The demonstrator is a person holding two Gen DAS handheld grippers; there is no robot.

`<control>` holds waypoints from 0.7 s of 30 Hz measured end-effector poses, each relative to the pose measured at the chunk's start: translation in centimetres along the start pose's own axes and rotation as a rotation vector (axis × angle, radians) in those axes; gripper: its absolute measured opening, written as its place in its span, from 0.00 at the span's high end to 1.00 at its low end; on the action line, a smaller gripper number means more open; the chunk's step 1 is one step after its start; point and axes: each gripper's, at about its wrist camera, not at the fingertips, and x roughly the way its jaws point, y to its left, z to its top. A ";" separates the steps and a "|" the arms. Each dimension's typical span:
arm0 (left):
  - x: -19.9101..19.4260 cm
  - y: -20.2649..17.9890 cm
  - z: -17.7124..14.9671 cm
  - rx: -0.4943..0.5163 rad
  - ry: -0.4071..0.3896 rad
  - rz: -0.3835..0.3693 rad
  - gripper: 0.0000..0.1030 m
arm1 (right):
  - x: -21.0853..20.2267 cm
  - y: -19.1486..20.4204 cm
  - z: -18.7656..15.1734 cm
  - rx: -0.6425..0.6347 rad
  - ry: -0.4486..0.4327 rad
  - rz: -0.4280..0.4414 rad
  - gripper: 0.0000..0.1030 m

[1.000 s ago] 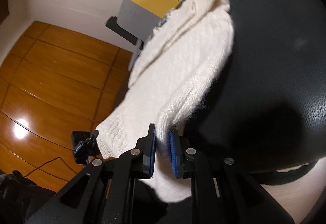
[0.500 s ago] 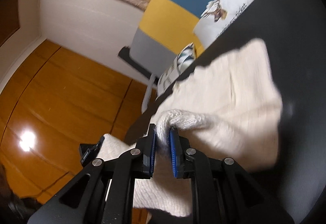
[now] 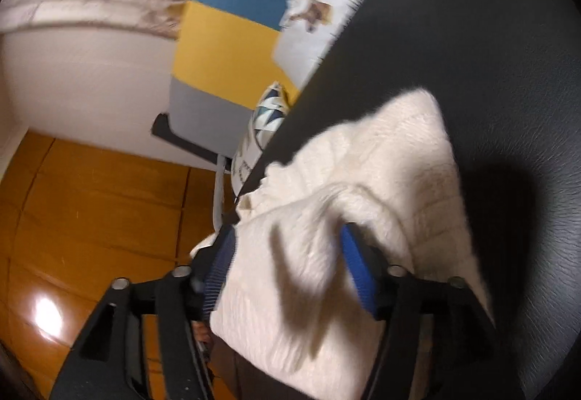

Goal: Fold clothes

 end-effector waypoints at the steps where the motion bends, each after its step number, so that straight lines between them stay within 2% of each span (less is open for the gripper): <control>1: -0.6 0.4 -0.5 -0.007 -0.014 0.005 0.80 | -0.8 0.6 -0.5 -0.033 -0.008 -0.012 0.22; 6: -2.8 0.8 -3.5 0.046 -0.012 0.045 0.80 | -2.6 3.8 -4.8 -0.253 0.063 -0.037 0.19; 10: -1.6 -1.2 -5.7 0.236 0.071 0.189 0.80 | 0.4 5.3 -8.2 -0.466 0.203 -0.201 0.19; 13: -0.7 -2.9 -6.8 0.380 0.113 0.289 0.78 | 3.4 5.8 -9.8 -0.597 0.272 -0.341 0.19; 17: -0.4 -3.7 -7.4 0.436 0.185 0.364 0.77 | 3.9 5.4 -10.4 -0.614 0.297 -0.391 0.19; 21: -2.3 -3.3 -9.4 0.458 0.196 0.395 0.77 | 3.8 5.1 -11.4 -0.616 0.323 -0.414 0.19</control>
